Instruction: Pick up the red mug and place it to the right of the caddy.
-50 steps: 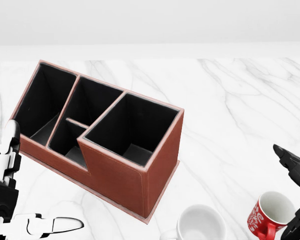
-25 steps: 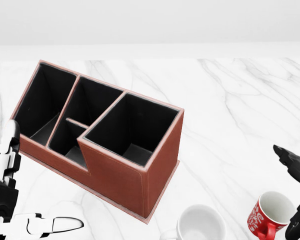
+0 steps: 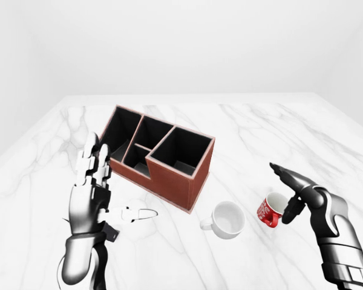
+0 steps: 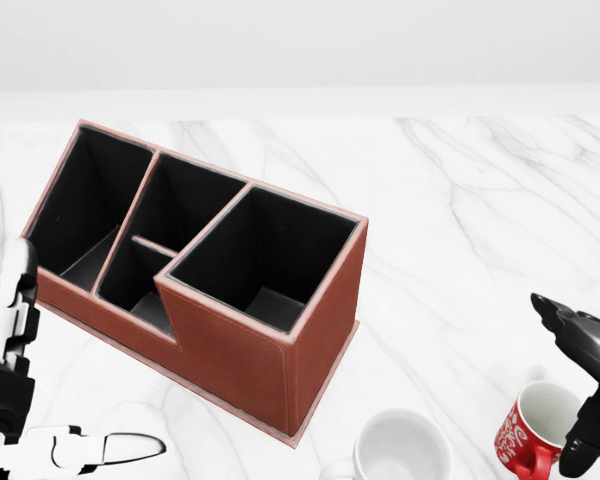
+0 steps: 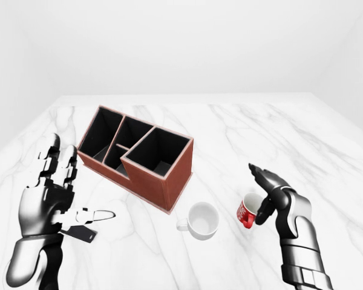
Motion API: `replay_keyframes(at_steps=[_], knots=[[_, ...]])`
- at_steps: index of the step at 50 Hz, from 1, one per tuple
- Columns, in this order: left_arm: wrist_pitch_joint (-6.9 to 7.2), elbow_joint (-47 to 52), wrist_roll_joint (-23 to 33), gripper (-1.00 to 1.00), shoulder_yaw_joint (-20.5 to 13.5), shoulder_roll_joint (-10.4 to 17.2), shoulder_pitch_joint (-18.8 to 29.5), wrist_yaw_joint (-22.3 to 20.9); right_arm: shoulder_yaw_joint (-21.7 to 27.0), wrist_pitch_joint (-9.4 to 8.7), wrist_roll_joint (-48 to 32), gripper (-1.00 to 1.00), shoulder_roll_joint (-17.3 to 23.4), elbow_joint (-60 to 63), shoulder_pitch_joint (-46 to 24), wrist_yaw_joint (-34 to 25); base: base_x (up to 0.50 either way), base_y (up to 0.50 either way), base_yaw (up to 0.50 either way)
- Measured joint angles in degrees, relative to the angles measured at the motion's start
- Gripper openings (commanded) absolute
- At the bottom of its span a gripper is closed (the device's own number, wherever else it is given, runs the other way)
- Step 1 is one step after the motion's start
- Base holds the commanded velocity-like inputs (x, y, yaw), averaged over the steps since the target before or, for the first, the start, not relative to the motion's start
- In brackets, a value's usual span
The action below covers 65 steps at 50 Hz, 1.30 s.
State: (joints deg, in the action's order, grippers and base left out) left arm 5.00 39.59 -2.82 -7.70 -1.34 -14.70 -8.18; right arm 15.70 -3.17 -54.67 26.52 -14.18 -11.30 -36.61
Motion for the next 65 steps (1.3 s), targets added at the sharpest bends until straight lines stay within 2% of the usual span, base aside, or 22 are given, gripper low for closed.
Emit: replay_keyframes(at_steps=[26,57,58,59,60,61,65], knots=[[0.00,0.5,-0.1,1.00,-0.4,-0.2,-0.1,-0.1,-1.0,2.37,-3.6,1.00,-1.3,-1.7,2.9,3.8,0.00,0.00,0.00],[0.00,0.5,-0.3,1.00,-0.7,-0.2,0.0,0.0,-2.3,2.56,-4.3,1.00,-1.3,-5.1,1.6,5.6,0.00,0.00,0.00],[0.00,0.6,-0.3,1.00,-0.7,-0.2,0.0,0.0,-2.4,2.57,-4.3,0.47,-1.3,-5.2,1.6,5.6,0.00,0.00,0.00],[0.00,0.6,-0.3,1.00,-0.7,-0.2,0.0,0.0,-2.4,2.56,-4.4,0.02,-1.3,-5.2,1.6,5.7,0.00,0.00,0.00],[0.00,0.6,-0.3,1.00,-0.7,-0.2,0.1,0.0,-2.4,2.54,-4.3,-0.84,-1.3,-5.1,1.6,5.4,0.00,0.00,0.00],[0.00,0.6,-0.3,1.00,-0.7,-0.2,0.1,0.0,-2.4,2.52,-4.2,-1.00,-1.3,-5.1,1.6,5.1,0.00,0.00,0.00],[0.00,0.6,-0.3,1.00,-0.7,-0.2,0.1,0.0,-2.5,2.49,-4.1,-1.00,-1.4,-5.0,1.7,4.1,0.00,0.00,0.00]])
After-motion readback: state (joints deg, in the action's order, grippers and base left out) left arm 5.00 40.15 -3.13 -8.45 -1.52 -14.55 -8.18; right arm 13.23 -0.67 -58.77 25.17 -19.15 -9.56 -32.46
